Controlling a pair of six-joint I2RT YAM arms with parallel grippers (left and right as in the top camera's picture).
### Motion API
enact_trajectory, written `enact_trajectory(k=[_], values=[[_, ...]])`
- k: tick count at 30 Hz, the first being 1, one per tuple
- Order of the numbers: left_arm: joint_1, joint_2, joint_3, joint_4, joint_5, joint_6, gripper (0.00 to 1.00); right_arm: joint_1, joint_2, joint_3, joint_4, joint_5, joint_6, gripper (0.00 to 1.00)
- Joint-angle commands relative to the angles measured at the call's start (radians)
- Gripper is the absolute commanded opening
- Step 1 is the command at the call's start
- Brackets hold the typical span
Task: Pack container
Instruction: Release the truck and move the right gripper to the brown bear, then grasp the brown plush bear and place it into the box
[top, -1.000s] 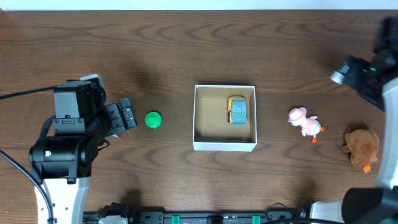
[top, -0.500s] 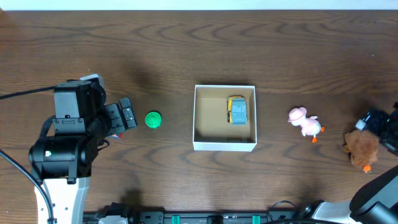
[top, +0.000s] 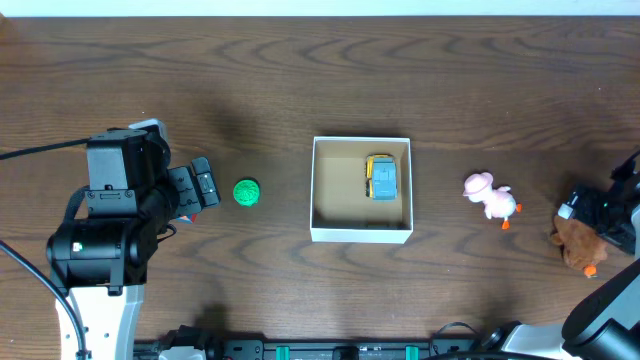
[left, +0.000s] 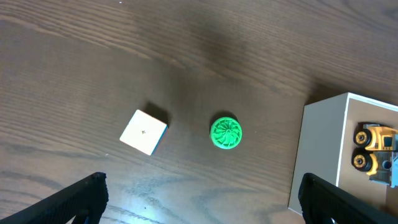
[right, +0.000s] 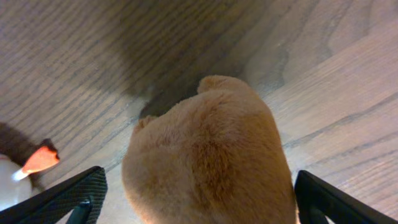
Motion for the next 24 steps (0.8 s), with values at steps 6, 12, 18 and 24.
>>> enact_trajectory(k=[6, 12, 18, 24], values=[[0.005, 0.000, 0.021, -0.002, 0.003, 0.018, 0.98, 0.000, -0.005, -0.079, 0.047, -0.006, -0.024, 0.49], [0.005, 0.000, 0.021, -0.002, 0.003, 0.018, 0.98, 0.003, -0.005, -0.066, 0.071, -0.068, 0.023, 0.29], [0.005, 0.000, 0.021, -0.002, 0.003, 0.017, 0.98, 0.050, -0.025, 0.028, 0.005, -0.108, 0.146, 0.15], [0.005, 0.000, 0.021, -0.002, 0.003, 0.018, 0.98, 0.206, -0.100, 0.211, -0.156, -0.179, 0.194, 0.01]])
